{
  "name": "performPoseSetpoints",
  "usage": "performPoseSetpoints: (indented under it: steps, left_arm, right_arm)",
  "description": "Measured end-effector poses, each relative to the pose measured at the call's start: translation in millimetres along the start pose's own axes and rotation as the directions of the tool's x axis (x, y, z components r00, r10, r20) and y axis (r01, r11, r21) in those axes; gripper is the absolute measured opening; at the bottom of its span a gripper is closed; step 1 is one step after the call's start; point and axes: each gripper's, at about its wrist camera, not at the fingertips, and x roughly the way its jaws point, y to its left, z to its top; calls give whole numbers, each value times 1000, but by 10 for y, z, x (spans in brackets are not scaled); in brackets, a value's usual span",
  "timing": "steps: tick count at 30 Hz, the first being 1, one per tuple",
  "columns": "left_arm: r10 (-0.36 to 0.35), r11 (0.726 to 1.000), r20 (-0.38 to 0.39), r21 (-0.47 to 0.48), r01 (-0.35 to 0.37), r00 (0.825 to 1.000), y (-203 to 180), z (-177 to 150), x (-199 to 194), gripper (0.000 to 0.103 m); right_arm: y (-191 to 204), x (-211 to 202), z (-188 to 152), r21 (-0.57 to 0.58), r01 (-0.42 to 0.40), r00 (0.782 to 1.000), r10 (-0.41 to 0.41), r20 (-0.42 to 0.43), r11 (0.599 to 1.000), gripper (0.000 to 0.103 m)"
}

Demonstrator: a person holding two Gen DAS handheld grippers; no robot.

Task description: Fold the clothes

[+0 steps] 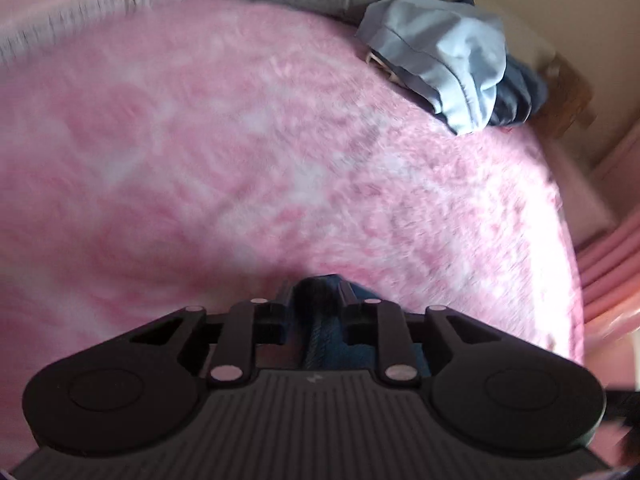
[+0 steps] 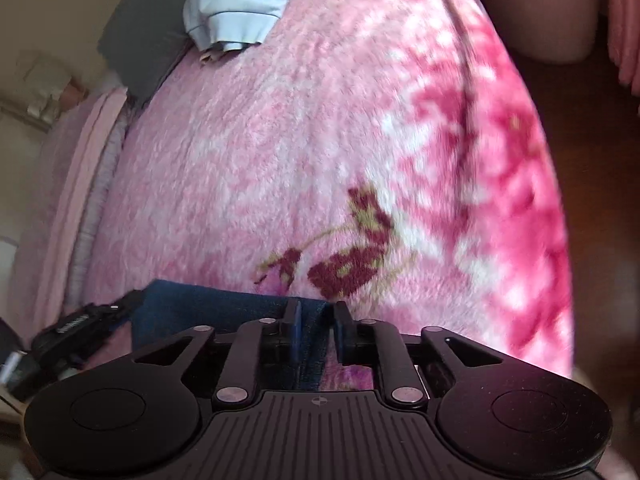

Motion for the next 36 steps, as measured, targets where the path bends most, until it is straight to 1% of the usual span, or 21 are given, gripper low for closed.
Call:
performPoseSetpoints:
  steps: [2, 3, 5, 7, 10, 11, 14, 15, 17, 19, 21, 22, 24, 25, 26, 29, 31, 32, 33, 34, 36]
  left_arm:
    - [39, 999, 9, 11, -39, 999, 48, -97, -327, 15]
    - [41, 999, 10, -3, -41, 999, 95, -177, -508, 15]
    - [20, 998, -4, -66, -20, 1000, 168, -424, -882, 6]
    - [27, 995, -19, -96, -29, 999, 171, -722, -1179, 2]
    - [86, 993, -51, -80, -90, 995, 93, -1201, -1378, 0]
    - [107, 991, -47, -71, -110, 993, 88, -1344, -1366, 0]
    - [162, 985, -30, -54, -163, 986, 87, -1757, -1322, 3]
    - [163, 984, -11, -75, -163, 987, 125, -1845, -1289, 3]
    - [182, 978, 22, -107, -179, 983, 151, -1904, -1255, 4]
    - [204, 975, 29, -100, -200, 978, 123, -1879, -1239, 4]
    - [221, 972, 32, -85, -218, 975, 57, -1824, -1317, 3]
    - [219, 973, 41, -83, -215, 975, 26, -1808, -1395, 1]
    - [190, 976, 69, -122, -181, 979, -14, -1803, -1606, 1]
    - [172, 975, 85, -155, -157, 981, -26, -1820, -1707, 1]
    - [153, 975, 96, -179, -134, 984, -46, -1846, -1794, 1]
    - [126, 977, 68, -183, -112, 990, -134, -1970, -1799, 1]
    - [126, 977, 25, -178, -119, 992, -167, -2068, -1670, 1]
    - [137, 976, 5, -173, -134, 991, -164, -2139, -1566, 1]
    - [148, 975, 5, -166, -145, 989, -156, -2210, -1489, 1]
    - [154, 974, 17, -171, -149, 988, -144, -2253, -1453, 1]
    - [153, 969, 30, -200, -144, 988, -118, -2295, -1449, 2]
  right_arm:
    - [174, -191, -52, -96, 56, 998, -51, 45, 994, 15]
    - [276, -310, -130, -148, 39, 998, -31, 53, 988, 15]
    - [455, -445, -377, -259, -23, 1000, 26, 6, 966, 15]
    - [634, -580, -624, -364, -90, 996, 77, -48, 927, 15]
    - [824, -627, -1115, -513, -126, 991, 88, -98, 849, 15]
    - [847, -622, -1253, -546, -142, 989, 100, -107, 826, 15]
    - [834, -490, -1697, -669, -148, 988, 86, -125, 728, 15]
    - [788, -403, -1812, -700, -137, 989, 56, -137, 701, 15]
    - [702, -277, -2022, -783, -104, 994, 38, -103, 613, 14]
    - [708, -231, -2123, -814, -82, 996, 36, -76, 575, 14]
    - [772, -235, -2091, -812, -77, 996, 6, -91, 579, 14]
    - [805, -253, -2029, -796, -78, 995, -7, -103, 601, 14]
    - [846, -401, -1892, -736, -86, 994, 6, -110, 671, 15]
    - [862, -501, -1868, -715, -99, 994, 38, -101, 692, 15]
    - [894, -595, -1873, -708, -121, 993, 74, -97, 696, 15]
    - [983, -682, -2010, -711, -198, 980, 144, -136, 675, 15]
    - [1023, -552, -2152, -725, -209, 978, 118, -174, 656, 15]
    - [1030, -478, -2241, -752, -190, 981, 97, -166, 632, 15]
    - [1029, -368, -2337, -792, -165, 985, 58, -162, 587, 15]
    - [1033, -313, -2422, -824, -148, 988, 53, -142, 547, 15]
    - [1044, -253, -2536, -865, -117, 993, 47, -107, 487, 15]
